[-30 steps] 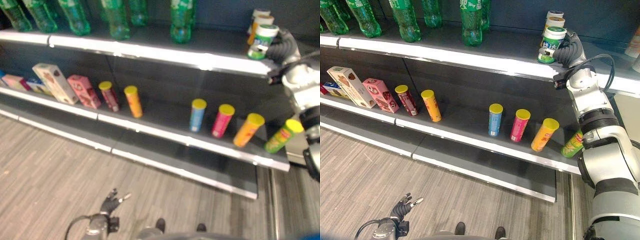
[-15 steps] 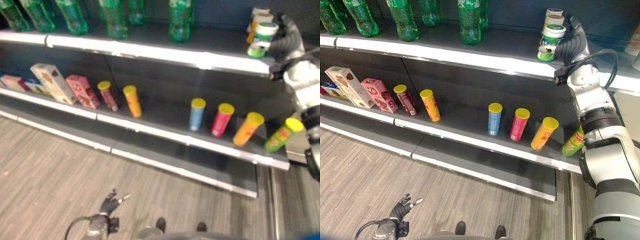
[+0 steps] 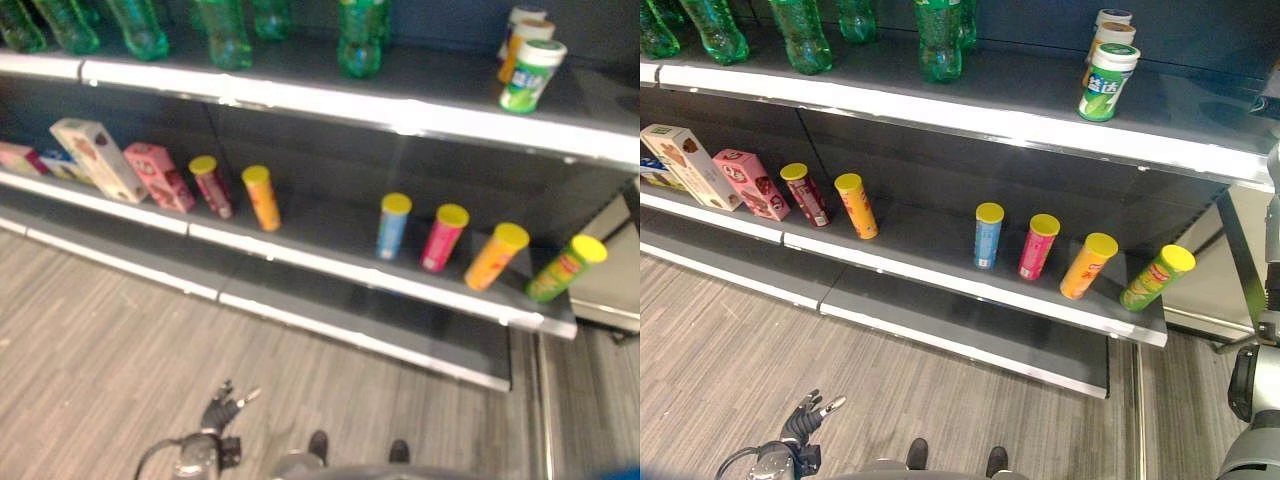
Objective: Put the goods on the table back onto the shelves and tidy them up.
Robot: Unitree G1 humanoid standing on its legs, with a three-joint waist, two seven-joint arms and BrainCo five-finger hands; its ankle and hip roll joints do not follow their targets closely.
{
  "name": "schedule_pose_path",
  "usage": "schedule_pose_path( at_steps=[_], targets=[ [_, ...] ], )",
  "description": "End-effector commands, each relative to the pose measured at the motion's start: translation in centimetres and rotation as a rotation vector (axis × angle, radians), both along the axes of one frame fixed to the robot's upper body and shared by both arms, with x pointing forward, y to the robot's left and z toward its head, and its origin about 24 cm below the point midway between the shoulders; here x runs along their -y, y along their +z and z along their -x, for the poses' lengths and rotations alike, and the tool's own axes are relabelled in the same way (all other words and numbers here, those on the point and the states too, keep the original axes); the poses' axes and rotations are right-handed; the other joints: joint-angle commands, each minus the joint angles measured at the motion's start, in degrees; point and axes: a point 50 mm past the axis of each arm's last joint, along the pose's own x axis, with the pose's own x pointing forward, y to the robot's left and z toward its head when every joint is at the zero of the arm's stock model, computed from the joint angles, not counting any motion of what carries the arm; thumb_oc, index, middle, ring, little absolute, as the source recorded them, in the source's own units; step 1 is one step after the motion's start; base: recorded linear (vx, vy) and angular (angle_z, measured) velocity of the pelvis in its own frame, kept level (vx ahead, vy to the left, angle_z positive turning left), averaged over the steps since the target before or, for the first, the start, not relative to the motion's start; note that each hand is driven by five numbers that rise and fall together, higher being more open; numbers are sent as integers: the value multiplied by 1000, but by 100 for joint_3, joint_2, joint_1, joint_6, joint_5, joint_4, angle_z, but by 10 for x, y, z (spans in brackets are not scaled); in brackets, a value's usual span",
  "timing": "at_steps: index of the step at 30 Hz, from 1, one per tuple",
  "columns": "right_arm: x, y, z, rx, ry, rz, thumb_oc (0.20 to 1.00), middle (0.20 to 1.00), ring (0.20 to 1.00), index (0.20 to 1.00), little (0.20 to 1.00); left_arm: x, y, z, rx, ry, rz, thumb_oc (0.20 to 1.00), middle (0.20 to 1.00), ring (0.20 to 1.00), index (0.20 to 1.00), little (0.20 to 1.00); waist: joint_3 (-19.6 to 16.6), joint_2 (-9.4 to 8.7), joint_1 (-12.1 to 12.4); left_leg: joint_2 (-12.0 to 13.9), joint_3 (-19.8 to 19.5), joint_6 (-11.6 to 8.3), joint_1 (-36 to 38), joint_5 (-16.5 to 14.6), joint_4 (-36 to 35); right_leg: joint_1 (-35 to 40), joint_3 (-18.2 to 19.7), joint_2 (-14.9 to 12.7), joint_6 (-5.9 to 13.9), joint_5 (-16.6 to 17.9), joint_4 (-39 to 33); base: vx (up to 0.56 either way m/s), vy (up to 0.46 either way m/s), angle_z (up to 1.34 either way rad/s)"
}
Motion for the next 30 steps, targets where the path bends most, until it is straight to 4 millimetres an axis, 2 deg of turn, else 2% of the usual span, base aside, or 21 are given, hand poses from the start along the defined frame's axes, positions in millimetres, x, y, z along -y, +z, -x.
schedule_pose_path(
  at_steps=[1,4,5,6,8,9,11,12,14,15,17,18,19,20,21,23,24,26,27,29,30],
  targets=[
    [-9,7,24,136,21,61,1000,1000,1000,1000,1000,-14,13,-16,56,-29,-79,1000,1000,1000,1000,1000,-199,-310,-14,332,49,-256,302,-873,15,143,-125,-540,588,-293,109,2,26,-9],
    [-11,-8,29,114,51,64,1000,1000,1000,1000,1000,-15,15,-18,64,-33,-80,1000,1000,1000,1000,1000,-169,-354,-78,325,114,-228,314,-900,41,76,-41,-561,618,-262,133,-37,48,-10],
    [-14,-18,31,95,80,59,1000,1000,1000,1000,1000,-16,15,-18,66,-37,-81,1000,1000,1000,1000,1000,-163,-378,-105,310,178,-201,325,-918,55,22,31,-575,637,-232,152,-98,131,-21],
    [-16,-40,32,39,131,37,1000,1000,1000,1000,1000,-14,17,-19,79,-45,-76,1000,1000,1000,1000,1000,-127,-404,-184,268,316,-141,345,-960,79,-117,214,-608,680,-154,209,-69,150,-24],
    [-16,-58,35,-23,152,27,1000,1000,1000,1000,1000,-13,21,-24,103,-58,-71,1000,1000,1000,1000,1000,-75,-413,-359,205,489,-77,373,-1012,93,-257,388,-660,754,-56,278,-57,140,-63],
    [-16,-59,36,-24,151,26,1000,1000,1000,1000,1000,-13,21,-24,102,-59,-72,1000,1000,1000,1000,1000,-83,-423,-329,202,512,-73,374,-1016,95,-271,413,-662,757,-56,286,-51,152,-88],
    [-11,-82,36,-115,167,-9,1000,1000,1000,1000,1000,-12,28,-33,135,-129,-91,1000,1000,1000,1000,1000,100,-414,-666,125,943,66,505,-1132,46,-670,726,-757,951,160,676,-81,193,-92],
    [-11,-82,35,-115,168,-8,1000,1000,1000,1000,1000,-12,28,-33,135,-128,-91,1000,1000,1000,1000,1000,108,-413,-636,127,977,68,518,-1140,45,-692,764,-748,951,152,707,-121,106,-99],
    [-12,-84,34,-150,157,17,1000,1000,1000,1000,1000,-15,34,-42,160,-162,-124,1000,1000,1000,1000,1000,299,-439,-776,183,1231,74,554,-1116,46,-980,886,-680,970,366,905,-143,23,-106],
    [-11,-82,36,-153,146,33,1000,1000,1000,1000,1000,-16,35,-45,166,-175,-139,1000,1000,1000,1000,1000,342,-410,-782,223,1398,75,598,-1167,57,-1010,828,-674,970,329,881,-107,39,-116],
    [-9,-78,38,-144,137,49,1000,1000,1000,1000,1000,-18,37,-46,174,-183,-146,1000,1000,1000,1000,1000,350,-411,-773,218,1644,91,597,-1163,98,-1003,514,-841,970,352,787,-56,35,-113],
    [-9,-77,38,-143,137,49,1000,1000,1000,1000,1000,-17,37,-47,174,-184,-145,1000,1000,1000,1000,1000,361,-404,-762,222,1653,91,609,-1176,107,-985,517,-835,970,356,774,-135,-94,-125],
    [-4,-68,43,-116,98,77,1000,1000,1000,1000,1000,-19,40,-48,182,-186,-152,1000,1000,1000,1000,1000,388,-311,-695,433,2036,57,512,-1204,267,-749,-365,-1271,873,221,849,-127,-99,-111],
    [-4,-68,43,-115,98,77,1000,1000,1000,1000,1000,-19,40,-48,183,-186,-152,1000,1000,1000,1000,1000,388,-319,-697,424,2032,58,490,-1187,278,-758,-369,-1281,869,239,841,-189,-177,-63],
    [0,-69,44,-112,79,58,1000,1000,1000,1000,1000,-21,40,-48,177,-181,-155,1000,1000,1000,1000,1000,354,-329,-691,534,2216,35,411,-1170,339,-644,-562,-1515,836,321,935,-86,-142,-51],
    [9,-74,42,-132,45,18,1000,1000,1000,1000,1000,-23,39,-47,171,-174,-162,1000,1000,1000,1000,1000,265,-362,-636,639,2307,-38,388,-1244,364,-557,-625,-1700,969,547,924,-9,-208,-47],
    [13,-77,42,-140,24,2,1000,1000,1000,1000,1000,-24,39,-46,169,-173,-164,1000,1000,1000,1000,1000,220,-413,-595,673,2373,-75,363,-1222,367,-533,-731,-1758,970,692,827,49,-264,-32],
    [17,-79,39,-154,-13,-6,1000,1000,1000,1000,1000,-25,40,-44,169,-162,-166,1000,1000,1000,1000,1000,193,-468,-539,746,2566,-136,345,-1151,386,-563,-927,-1777,970,921,645,-34,-166,-62],
    [17,-79,39,-154,-12,-6,1000,1000,1000,1000,1000,-25,40,-44,169,-162,-165,1000,1000,1000,1000,1000,192,-467,-539,746,2568,-136,345,-1150,385,-564,-925,-1776,970,924,642,100,-215,-97],
    [22,-88,41,-189,-47,-34,1000,1000,1000,1000,1000,-29,42,-46,175,-137,-170,1000,1000,1000,1000,1000,175,-527,-543,886,2689,-242,449,-1123,346,-664,-1151,-1660,970,874,460,185,-320,-68],
    [27,-90,47,-182,-65,-52,1000,1000,1000,1000,1000,-31,40,-44,169,-123,-167,1000,1000,1000,1000,1000,115,-615,-561,966,2744,-375,555,-1056,322,-566,-1118,-1546,970,777,399,223,-397,-46]
  ],
)
